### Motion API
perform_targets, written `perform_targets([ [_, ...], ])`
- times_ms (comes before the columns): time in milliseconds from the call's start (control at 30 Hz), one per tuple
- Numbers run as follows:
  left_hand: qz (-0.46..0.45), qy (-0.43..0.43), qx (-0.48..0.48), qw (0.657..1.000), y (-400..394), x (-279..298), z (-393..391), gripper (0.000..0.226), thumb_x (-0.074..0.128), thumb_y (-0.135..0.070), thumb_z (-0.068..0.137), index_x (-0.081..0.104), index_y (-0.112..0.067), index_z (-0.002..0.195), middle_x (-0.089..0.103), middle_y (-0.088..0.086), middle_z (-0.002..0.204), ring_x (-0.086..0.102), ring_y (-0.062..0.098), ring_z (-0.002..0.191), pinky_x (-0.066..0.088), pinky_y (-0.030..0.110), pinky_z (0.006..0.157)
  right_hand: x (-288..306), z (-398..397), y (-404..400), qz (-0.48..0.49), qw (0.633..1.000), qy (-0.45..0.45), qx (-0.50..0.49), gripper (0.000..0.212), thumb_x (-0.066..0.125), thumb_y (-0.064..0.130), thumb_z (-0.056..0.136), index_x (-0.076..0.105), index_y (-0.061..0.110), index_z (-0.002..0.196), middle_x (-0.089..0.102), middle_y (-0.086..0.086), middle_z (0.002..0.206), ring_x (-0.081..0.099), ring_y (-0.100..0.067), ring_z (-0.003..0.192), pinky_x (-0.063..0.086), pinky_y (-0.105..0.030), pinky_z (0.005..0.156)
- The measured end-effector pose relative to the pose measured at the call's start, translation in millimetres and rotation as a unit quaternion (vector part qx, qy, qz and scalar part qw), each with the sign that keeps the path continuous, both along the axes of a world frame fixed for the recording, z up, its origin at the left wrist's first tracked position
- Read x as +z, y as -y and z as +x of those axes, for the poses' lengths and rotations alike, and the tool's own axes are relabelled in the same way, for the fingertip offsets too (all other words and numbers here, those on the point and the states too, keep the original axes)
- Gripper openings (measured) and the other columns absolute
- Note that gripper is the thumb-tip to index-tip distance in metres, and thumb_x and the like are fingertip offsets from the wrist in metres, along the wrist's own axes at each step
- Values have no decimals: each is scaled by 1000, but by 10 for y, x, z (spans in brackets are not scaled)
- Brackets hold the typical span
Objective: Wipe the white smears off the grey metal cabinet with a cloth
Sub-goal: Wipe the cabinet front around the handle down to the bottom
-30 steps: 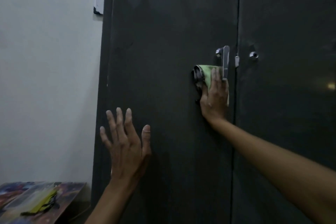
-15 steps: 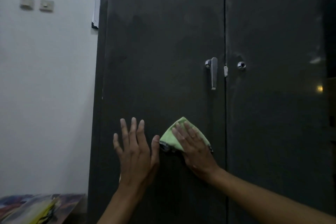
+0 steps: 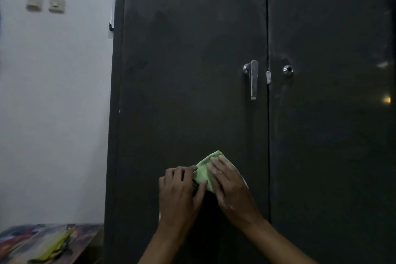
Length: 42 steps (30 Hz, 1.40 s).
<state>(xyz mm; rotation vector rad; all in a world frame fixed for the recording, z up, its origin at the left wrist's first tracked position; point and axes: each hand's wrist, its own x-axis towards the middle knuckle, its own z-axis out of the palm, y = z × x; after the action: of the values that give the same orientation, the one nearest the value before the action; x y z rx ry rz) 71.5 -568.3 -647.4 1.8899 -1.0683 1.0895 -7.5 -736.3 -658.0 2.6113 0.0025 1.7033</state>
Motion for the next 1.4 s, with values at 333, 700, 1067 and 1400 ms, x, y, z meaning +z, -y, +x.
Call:
perform_targets([
  [333,-12,2,-4,1000,150,-32,45,57,76,-45,85,62,-20,134,64,-3,115,55,19,102,45,37,81,-13,-76,24,228,967,117,6,57,89,41,80,54,31,124,52,21,113,52,-6,108,50,-32,93],
  [700,27,-12,-59,998,351,-103,-86,37,75,-32,81,68,-19,115,57,-2,99,46,19,93,38,37,77,-122,-295,203,108,987,123,7,27,81,15,85,61,26,100,54,12,98,55,-10,90,46,-22,81],
  [1067,81,-377,-310,869,-238,-155,108,36,81,-25,90,54,-24,114,75,-2,105,75,13,94,63,38,80,-38,-317,-2,280,918,-112,259,8,72,18,101,71,21,108,76,4,99,75,-14,92,61,-33,76],
  [1400,170,-528,-414,722,-493,-558,297,46,73,-44,97,65,-19,135,73,6,129,70,24,121,59,42,101,-215,-230,-179,365,828,-334,263,33,85,31,89,68,21,115,79,2,90,77,-11,83,57,-22,70],
])
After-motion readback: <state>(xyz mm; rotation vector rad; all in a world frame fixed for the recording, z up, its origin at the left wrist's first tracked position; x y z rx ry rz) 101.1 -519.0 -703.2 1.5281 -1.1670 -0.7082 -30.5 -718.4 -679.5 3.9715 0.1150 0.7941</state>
